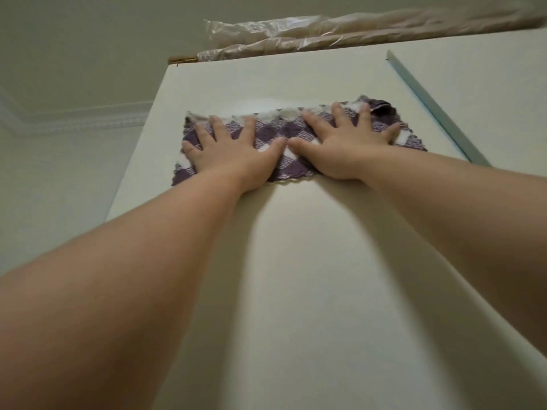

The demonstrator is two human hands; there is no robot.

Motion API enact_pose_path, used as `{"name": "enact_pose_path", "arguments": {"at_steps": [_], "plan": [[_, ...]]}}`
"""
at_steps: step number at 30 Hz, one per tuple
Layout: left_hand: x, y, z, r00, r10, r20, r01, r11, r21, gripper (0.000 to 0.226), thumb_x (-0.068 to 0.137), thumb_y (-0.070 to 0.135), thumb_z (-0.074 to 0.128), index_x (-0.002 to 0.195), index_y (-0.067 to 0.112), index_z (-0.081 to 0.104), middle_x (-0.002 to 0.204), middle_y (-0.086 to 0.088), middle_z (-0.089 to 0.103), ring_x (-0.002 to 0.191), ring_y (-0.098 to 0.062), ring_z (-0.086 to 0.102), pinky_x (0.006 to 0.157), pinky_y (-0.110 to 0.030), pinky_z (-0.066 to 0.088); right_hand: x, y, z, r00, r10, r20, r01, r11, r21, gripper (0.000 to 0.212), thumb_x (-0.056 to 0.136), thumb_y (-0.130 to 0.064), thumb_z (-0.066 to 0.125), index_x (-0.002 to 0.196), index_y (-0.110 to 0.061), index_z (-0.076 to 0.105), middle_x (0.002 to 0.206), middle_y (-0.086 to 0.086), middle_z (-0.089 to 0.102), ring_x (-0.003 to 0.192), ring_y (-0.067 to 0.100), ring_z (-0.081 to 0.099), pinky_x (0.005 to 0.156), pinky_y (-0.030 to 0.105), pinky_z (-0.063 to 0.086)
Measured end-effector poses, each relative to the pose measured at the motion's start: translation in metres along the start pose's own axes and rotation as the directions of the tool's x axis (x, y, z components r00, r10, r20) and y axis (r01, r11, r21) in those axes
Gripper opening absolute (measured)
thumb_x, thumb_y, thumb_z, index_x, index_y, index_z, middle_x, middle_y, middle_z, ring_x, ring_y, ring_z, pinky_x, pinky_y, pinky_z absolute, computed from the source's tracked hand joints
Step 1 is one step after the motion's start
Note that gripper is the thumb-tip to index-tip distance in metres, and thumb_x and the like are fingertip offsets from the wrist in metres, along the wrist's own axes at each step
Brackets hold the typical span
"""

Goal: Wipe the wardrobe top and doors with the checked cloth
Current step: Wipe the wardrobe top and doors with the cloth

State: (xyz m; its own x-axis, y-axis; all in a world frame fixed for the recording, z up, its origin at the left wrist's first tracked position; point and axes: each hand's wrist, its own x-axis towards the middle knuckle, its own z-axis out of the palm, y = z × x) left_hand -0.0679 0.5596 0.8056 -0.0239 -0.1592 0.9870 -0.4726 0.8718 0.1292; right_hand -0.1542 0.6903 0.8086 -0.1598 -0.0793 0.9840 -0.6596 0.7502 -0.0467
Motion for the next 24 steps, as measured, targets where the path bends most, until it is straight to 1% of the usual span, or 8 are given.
{"name": "enact_pose_path", "arguments": {"at_steps": [5,8,11,14,17,19,24], "plan": [[-0.008,0.064,0.006,0.996,0.083,0.028,-0.082,0.996,-0.037,0.075,0.080,0.078,0.016,0.145,0.043,0.002,0.156,-0.014,-0.009,0.141,-0.037,-0.015,0.109,-0.058,-0.007,-0.008,0.066,-0.010,0.995,0.099,0.016,-0.098,0.995,-0.023,0.074,0.075,-0.084,0.015,0.142,-0.055,-0.001,0.158,-0.003,-0.011,0.142,0.034,-0.016,0.104,0.070,-0.001],[-0.009,0.079,0.009,0.993,0.115,0.026,-0.114,0.992,-0.047,0.075,0.081,0.077,0.018,0.145,0.042,0.002,0.156,-0.014,-0.009,0.141,-0.037,-0.015,0.109,-0.059,-0.008,-0.012,0.085,-0.010,0.991,0.132,0.014,-0.131,0.991,-0.024,0.076,0.074,-0.085,0.015,0.142,-0.053,-0.001,0.158,-0.002,-0.010,0.143,0.031,-0.014,0.107,0.067,-0.002],[-0.008,0.079,0.010,0.992,0.125,0.027,-0.124,0.991,-0.048,0.076,0.080,0.077,0.018,0.145,0.042,0.002,0.156,-0.013,-0.009,0.141,-0.036,-0.015,0.109,-0.058,-0.007,-0.013,0.089,-0.012,0.990,0.137,0.014,-0.137,0.990,-0.037,0.077,0.075,-0.084,0.015,0.143,-0.051,0.000,0.158,-0.002,-0.008,0.144,0.029,-0.012,0.108,0.065,-0.002],[-0.003,0.073,0.008,0.994,0.106,0.025,-0.105,0.993,-0.051,0.077,0.078,0.080,0.019,0.145,0.044,0.003,0.156,-0.011,-0.007,0.142,-0.034,-0.013,0.110,-0.057,-0.007,-0.007,0.079,-0.013,0.989,0.148,0.016,-0.147,0.989,-0.028,0.075,0.078,-0.082,0.018,0.144,-0.049,0.001,0.158,0.000,-0.008,0.143,0.030,-0.013,0.106,0.067,-0.002],[0.006,0.057,0.003,0.999,0.036,0.025,-0.035,0.999,-0.036,0.080,0.075,0.083,0.017,0.144,0.045,0.005,0.157,-0.010,-0.006,0.142,-0.036,-0.012,0.108,-0.060,-0.004,0.001,0.057,-0.018,0.992,0.112,0.056,-0.112,0.994,-0.008,0.071,0.082,-0.077,0.020,0.145,-0.048,0.002,0.158,0.002,-0.009,0.143,0.031,-0.015,0.107,0.066,-0.004],[0.013,0.037,0.001,1.000,0.000,0.022,0.001,1.000,-0.030,0.082,0.073,0.084,0.017,0.144,0.046,0.005,0.157,-0.009,-0.005,0.142,-0.035,-0.011,0.109,-0.059,-0.004,0.006,0.040,-0.016,0.995,0.069,0.074,-0.069,0.998,0.006,0.067,0.086,-0.074,0.019,0.145,-0.048,0.000,0.158,0.002,-0.012,0.143,0.031,-0.017,0.107,0.066,-0.005],[0.021,-0.028,-0.006,0.999,-0.045,-0.001,0.045,0.999,-0.025,0.086,0.070,0.087,0.018,0.144,0.045,0.007,0.157,-0.005,-0.003,0.143,-0.029,-0.008,0.112,-0.055,-0.002,0.010,-0.017,-0.003,0.998,-0.023,0.055,0.021,0.999,0.046,0.063,0.089,-0.070,0.016,0.144,-0.047,-0.003,0.157,0.002,-0.015,0.141,0.031,-0.021,0.105,0.067,-0.008]]}}
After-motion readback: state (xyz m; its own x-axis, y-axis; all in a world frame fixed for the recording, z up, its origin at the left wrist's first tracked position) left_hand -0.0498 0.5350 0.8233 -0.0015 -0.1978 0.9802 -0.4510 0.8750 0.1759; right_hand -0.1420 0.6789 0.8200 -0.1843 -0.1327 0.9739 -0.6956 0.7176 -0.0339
